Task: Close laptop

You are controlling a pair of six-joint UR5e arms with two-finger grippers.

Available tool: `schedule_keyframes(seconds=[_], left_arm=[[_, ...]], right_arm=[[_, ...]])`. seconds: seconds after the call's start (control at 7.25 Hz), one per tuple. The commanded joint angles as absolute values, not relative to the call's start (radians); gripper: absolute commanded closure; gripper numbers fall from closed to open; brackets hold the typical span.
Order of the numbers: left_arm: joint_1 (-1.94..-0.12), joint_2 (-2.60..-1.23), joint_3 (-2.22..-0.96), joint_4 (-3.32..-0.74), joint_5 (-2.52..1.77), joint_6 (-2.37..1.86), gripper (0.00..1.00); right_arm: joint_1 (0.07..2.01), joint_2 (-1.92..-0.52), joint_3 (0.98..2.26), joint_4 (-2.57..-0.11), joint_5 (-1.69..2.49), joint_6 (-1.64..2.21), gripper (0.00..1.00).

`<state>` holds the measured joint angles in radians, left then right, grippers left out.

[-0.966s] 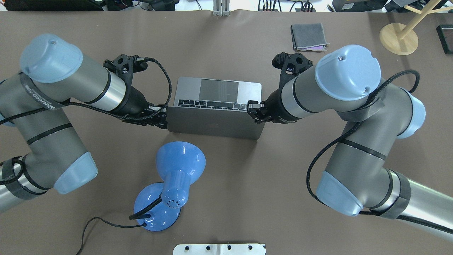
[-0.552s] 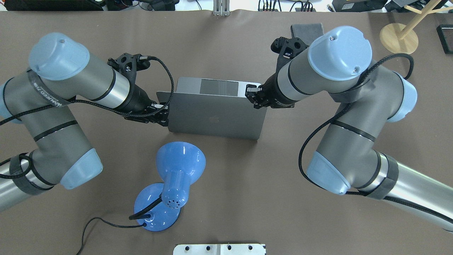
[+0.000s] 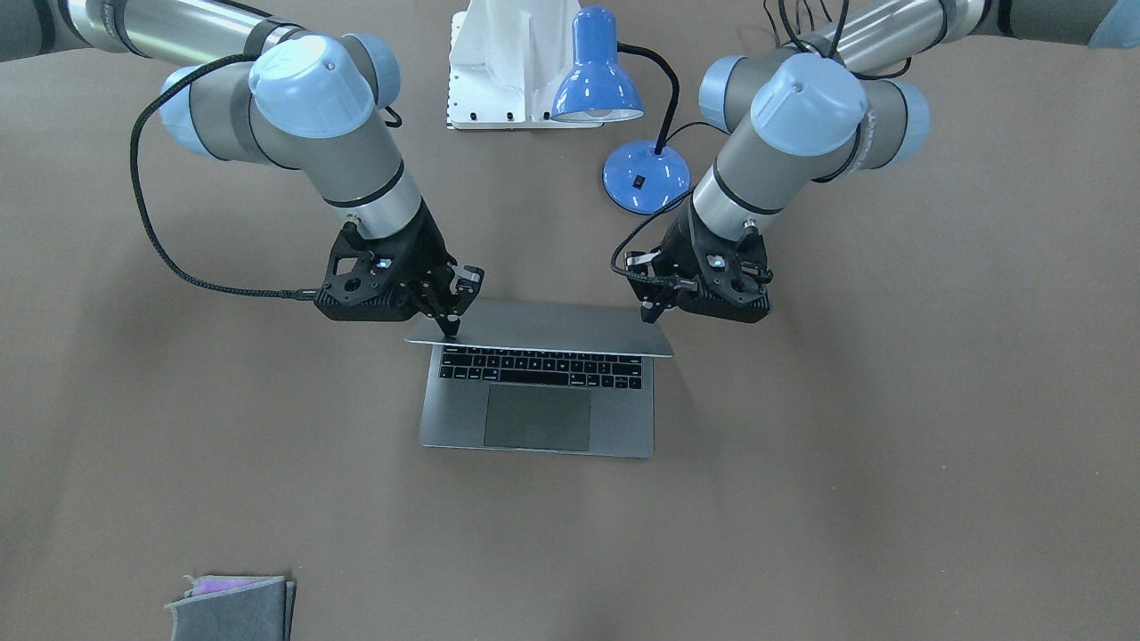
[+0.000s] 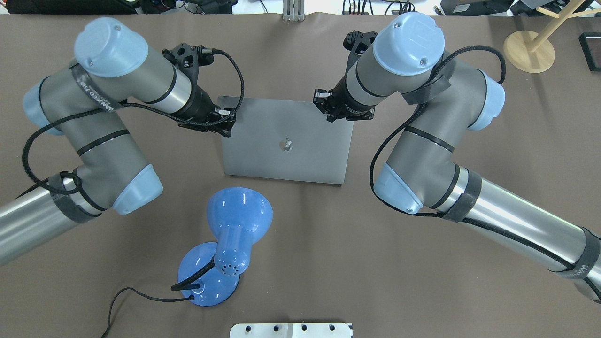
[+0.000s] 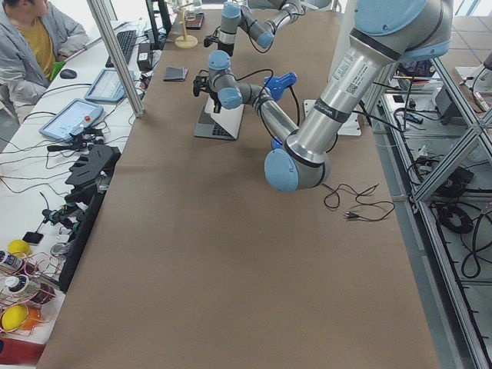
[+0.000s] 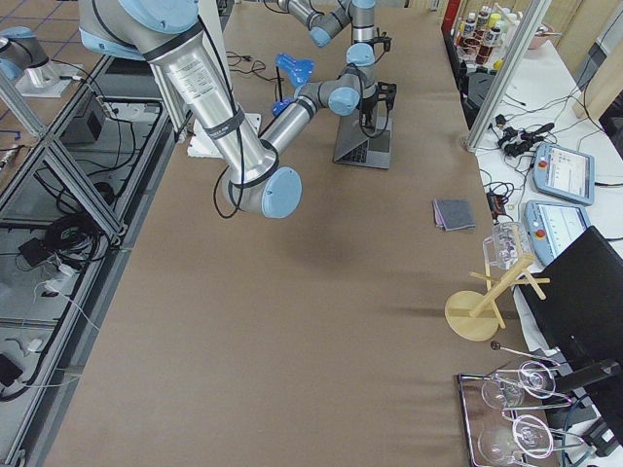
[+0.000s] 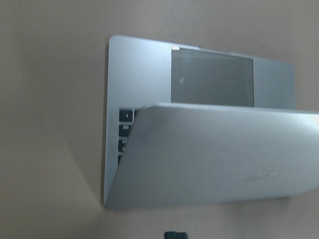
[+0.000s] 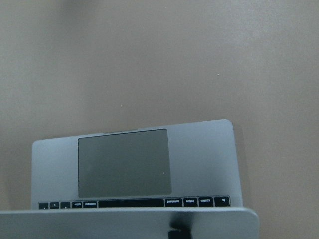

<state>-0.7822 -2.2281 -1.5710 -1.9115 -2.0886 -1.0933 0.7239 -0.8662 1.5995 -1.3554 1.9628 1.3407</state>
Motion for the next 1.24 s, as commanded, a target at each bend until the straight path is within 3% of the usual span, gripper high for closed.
schedule_keyframes(seconds=[0.0, 0.55, 1.1], left_arm=[[-0.792, -2.301, -1.398, -2.011, -2.042, -1.085, 1.00], [-0.790, -2.378, -1.224, -2.074, -1.971, -1.083, 1.00], [-0.784, -2.433, -1.105, -2.080, -1.965, -1.057, 1.00]], right_arm=[[0.756, -0.812, 1.487, -1.344, 1.982, 1.307, 1.00], [0.770, -0.686, 1.118, -1.102, 2.006, 1.295, 1.00], [0.775, -0.672, 1.043, -1.075, 2.068, 1.295, 1.00]])
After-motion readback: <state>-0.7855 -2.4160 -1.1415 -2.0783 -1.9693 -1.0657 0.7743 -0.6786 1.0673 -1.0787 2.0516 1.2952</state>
